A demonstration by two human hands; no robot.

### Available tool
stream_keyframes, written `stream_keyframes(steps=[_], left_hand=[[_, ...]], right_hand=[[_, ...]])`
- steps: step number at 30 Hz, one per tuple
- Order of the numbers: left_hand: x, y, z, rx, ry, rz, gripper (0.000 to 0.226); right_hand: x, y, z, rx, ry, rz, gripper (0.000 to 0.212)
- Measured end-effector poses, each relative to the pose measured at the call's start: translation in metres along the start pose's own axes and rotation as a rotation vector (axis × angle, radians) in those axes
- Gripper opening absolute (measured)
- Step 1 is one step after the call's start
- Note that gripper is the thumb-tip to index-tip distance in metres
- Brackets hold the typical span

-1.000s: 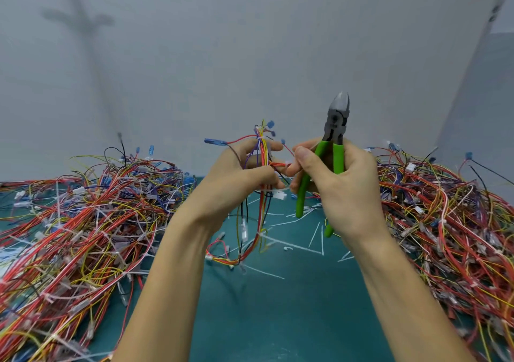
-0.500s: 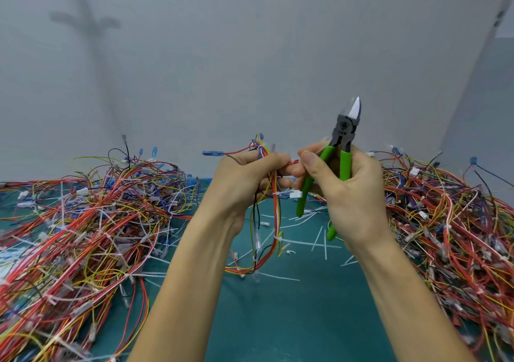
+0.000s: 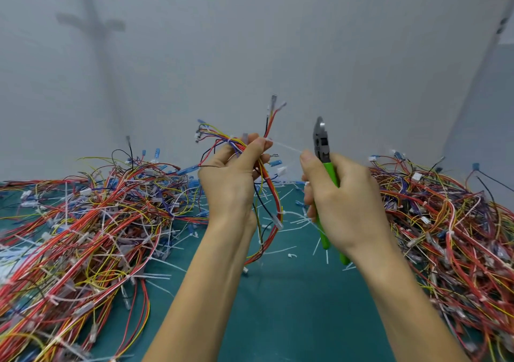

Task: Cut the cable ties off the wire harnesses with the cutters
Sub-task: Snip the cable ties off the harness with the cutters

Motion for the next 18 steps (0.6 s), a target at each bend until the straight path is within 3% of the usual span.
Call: stream_keyframes(steps=[8, 12, 18], left_hand=[[-0.002, 0.002, 0.000, -0.078, 0.060, -0.040, 0.012], [-0.009, 0.010, 0.008, -0.086, 0.005, -0.014, 0.014], [-0.020, 0.018, 0.016, -0.120, -0.101, 0.037, 0.018]], right_hand=[[-0.002, 0.010, -0.008, -0.162, 0.086, 0.240, 0.077], [-0.001, 0.016, -0.010, -0.137, 0.076, 0.240, 0.060], [0.001, 0.013, -0.011, -0.145, 0.053, 0.174, 0.056]])
Point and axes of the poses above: each hand's wrist, its own x-axis towards the middle knuckle, its own y-axis out of the palm, z = x × y, the point moved 4 cm from there along x, towards the middle knuckle, and after that the axes turned 2 degrees about -x, right-handed, at the moved point
